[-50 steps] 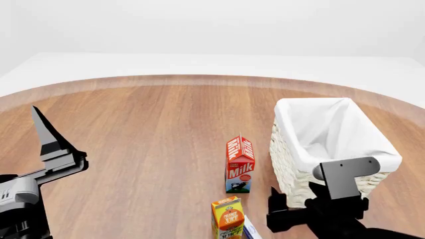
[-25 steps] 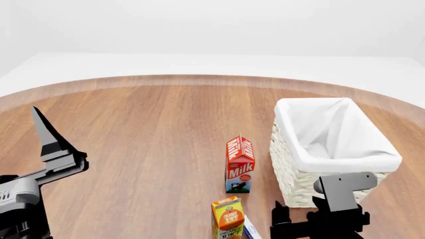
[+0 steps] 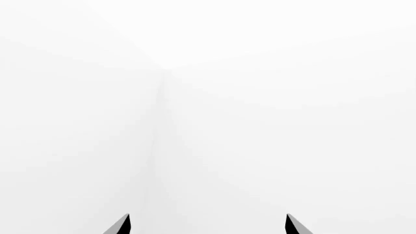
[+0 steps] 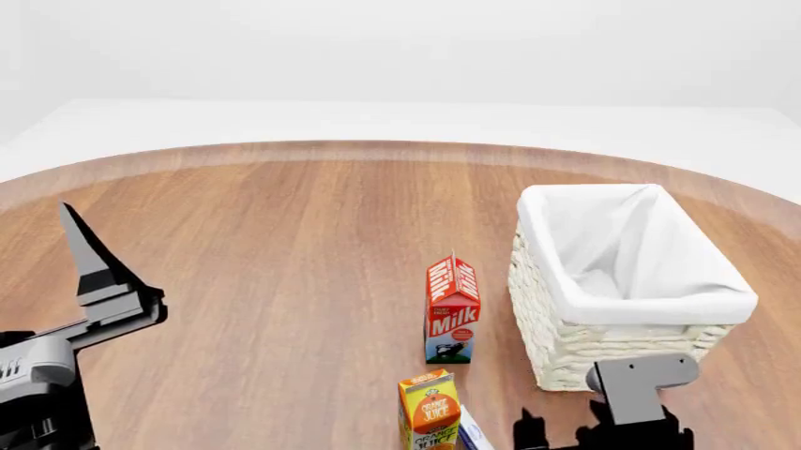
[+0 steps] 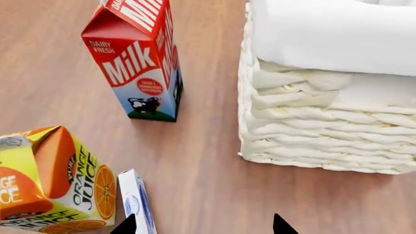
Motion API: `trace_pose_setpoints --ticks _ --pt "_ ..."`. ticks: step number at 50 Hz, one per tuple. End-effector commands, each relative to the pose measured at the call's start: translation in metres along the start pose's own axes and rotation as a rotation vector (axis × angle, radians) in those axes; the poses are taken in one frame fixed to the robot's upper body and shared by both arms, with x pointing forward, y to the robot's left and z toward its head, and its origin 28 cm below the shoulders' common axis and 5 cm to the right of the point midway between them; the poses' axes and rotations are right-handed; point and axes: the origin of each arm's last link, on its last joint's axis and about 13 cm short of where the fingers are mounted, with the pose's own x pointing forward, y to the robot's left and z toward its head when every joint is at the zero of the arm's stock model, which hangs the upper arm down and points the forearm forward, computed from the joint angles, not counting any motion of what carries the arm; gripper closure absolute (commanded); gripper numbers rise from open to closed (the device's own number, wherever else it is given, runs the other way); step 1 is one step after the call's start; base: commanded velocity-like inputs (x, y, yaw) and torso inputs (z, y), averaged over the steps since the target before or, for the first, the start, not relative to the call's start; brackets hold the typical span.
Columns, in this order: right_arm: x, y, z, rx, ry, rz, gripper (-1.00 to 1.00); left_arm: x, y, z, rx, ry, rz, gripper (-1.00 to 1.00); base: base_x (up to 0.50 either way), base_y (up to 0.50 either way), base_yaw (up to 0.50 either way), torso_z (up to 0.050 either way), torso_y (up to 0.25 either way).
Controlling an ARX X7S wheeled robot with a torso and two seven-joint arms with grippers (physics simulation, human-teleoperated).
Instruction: Pick up the cream cheese box and the butter, and put them in the basket.
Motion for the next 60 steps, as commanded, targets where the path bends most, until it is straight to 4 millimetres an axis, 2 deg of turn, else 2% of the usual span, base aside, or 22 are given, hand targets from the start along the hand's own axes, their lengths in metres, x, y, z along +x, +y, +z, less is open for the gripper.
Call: trace_pose_setpoints --ticks 1,32,60 --pt "0.006 0.0 -0.005 0.005 0.008 0.009 -1.0 0.0 0.002 -0.001 0.017 -0.013 0.0 -1.0 0.0 0.0 0.0 0.0 0.0" --pt "0.013 0.006 -0.016 -0.043 0.059 0.031 -1.0 0.0 0.002 -0.001 0.017 -0.009 0.001 -1.0 0.0 0.0 0.0 0.0 0.0" --pt "0.029 0.019 -0.013 -0.183 0.068 0.113 -1.0 -0.001 0.003 -0.006 0.017 0.002 0.001 -1.0 0.0 0.0 0.0 0.0 0.0"
